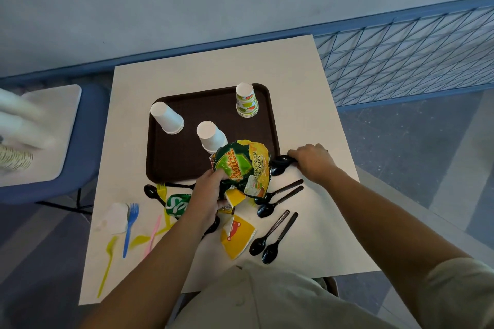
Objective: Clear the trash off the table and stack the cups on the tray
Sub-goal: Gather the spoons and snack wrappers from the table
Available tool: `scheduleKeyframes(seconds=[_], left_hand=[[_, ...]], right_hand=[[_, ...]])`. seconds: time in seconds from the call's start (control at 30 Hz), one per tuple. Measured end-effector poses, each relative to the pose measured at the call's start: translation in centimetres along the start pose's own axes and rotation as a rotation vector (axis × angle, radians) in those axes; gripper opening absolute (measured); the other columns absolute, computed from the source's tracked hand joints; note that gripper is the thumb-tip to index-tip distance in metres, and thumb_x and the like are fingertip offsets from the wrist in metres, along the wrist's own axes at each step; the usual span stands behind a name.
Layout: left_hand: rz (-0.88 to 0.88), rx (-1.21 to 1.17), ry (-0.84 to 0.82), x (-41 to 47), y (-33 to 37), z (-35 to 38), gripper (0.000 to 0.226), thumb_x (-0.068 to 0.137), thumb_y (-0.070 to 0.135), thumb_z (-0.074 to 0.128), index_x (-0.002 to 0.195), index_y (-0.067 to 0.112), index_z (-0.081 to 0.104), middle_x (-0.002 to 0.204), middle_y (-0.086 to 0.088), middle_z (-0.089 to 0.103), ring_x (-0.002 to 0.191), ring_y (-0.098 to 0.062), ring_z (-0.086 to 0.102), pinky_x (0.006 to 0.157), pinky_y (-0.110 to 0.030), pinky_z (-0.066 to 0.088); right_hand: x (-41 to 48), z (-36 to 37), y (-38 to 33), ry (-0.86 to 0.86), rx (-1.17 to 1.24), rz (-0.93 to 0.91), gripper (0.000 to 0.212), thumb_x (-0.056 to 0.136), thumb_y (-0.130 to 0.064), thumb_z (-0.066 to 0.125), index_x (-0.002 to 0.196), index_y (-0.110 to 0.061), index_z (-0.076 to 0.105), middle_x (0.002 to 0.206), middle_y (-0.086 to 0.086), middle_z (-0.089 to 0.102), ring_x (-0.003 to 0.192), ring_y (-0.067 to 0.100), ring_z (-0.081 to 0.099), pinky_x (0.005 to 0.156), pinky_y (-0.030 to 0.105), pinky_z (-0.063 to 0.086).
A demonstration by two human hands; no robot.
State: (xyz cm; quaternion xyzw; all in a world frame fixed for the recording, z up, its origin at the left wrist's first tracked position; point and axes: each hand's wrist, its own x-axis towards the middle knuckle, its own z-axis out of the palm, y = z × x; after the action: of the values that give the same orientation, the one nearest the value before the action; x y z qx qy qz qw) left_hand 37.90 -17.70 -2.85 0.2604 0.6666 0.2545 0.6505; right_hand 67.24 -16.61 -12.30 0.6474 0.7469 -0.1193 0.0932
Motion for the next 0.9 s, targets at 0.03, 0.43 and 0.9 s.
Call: scheduleKeyframes(seconds=[0.03,0.43,0.9], left_hand=[[0.000,0.003,0.000,-0.1,-0.1,0.0,0.014,0.092,0.014,0.056,0.102,0.015,0.066,0.102,-0.010,0.071,0.093,-0.027,0.069,0.091,-0.057,0.057],[0.034,-0.021,-0.002,-2.1,-0.8,0.4,0.011,0.093,0.015,0.057,0.100,0.015,0.065,0.104,-0.012,0.072,0.093,-0.026,0.069,0.083,-0.048,0.057],[0.074,-0.087,0.007,-8.4,-5.1,-4.7,0.020,0.094,0.016,0.059,0.111,0.011,0.068,0.107,-0.017,0.074,0.093,-0.027,0.070,0.089,-0.048,0.056]], right_hand=[[-0.2,-0.1,0.1,0.006,-0.007,-0.012,0.025,0.102,-0.021,0.050,0.123,-0.028,0.061,0.098,0.001,0.067,0.095,0.025,0.062,0.087,0.041,0.047],[-4.9,-1.4,1.0,0.176,0.363,0.088,0.021,0.106,-0.025,0.047,0.108,-0.007,0.057,0.106,0.009,0.046,0.086,0.027,0.050,0.075,0.045,0.047],[-15.1,-5.1,-11.6,0.084,1.400,0.344,0.022,0.110,-0.023,0.038,0.104,-0.008,0.052,0.064,0.007,0.056,0.047,0.020,0.048,0.048,0.034,0.041]])
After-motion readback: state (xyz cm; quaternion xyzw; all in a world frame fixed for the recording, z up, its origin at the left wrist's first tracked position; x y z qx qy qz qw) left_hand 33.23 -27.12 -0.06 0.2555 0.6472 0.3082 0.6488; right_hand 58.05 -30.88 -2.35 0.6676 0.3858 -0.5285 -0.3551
